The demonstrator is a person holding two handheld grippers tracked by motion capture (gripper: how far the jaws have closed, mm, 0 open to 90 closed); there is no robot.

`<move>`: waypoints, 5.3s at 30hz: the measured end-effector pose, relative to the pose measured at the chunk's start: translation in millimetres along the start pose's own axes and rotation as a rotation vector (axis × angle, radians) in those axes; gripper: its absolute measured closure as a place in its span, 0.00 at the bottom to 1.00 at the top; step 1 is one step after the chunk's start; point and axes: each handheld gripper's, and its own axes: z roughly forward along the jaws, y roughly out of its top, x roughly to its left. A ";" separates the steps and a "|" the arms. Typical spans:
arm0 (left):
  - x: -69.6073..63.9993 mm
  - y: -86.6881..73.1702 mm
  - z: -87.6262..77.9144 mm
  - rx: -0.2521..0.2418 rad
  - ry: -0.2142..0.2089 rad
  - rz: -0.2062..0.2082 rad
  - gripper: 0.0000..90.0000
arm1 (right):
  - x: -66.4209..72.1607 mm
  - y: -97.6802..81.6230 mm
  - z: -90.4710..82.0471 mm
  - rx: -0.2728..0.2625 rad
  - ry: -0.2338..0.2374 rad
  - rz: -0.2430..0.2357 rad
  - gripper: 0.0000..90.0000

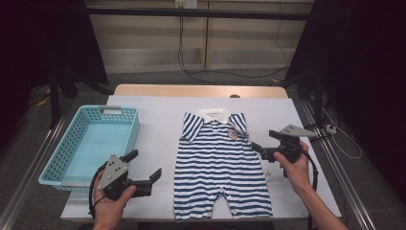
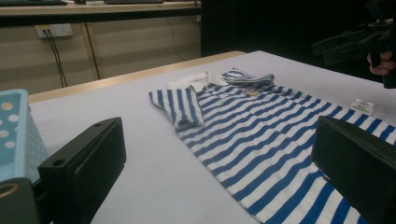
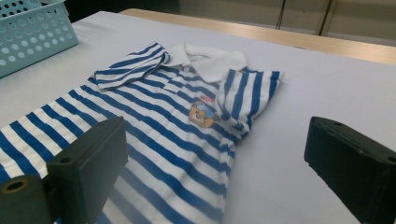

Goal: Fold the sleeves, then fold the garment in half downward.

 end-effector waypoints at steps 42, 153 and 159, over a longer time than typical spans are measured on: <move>-18.4 -24.3 69.7 0.314 -0.156 0.036 0.04 | 30.3 -51.2 -52.3 0.231 0.039 -0.071 0.17; 3.1 0.2 79.2 0.213 -0.157 -0.060 0.11 | 14.2 -23.4 -36.2 0.128 0.074 -0.010 0.06; 9.8 7.6 91.7 0.185 -0.146 -0.042 0.10 | 11.5 -13.8 -24.7 0.122 0.085 -0.016 0.04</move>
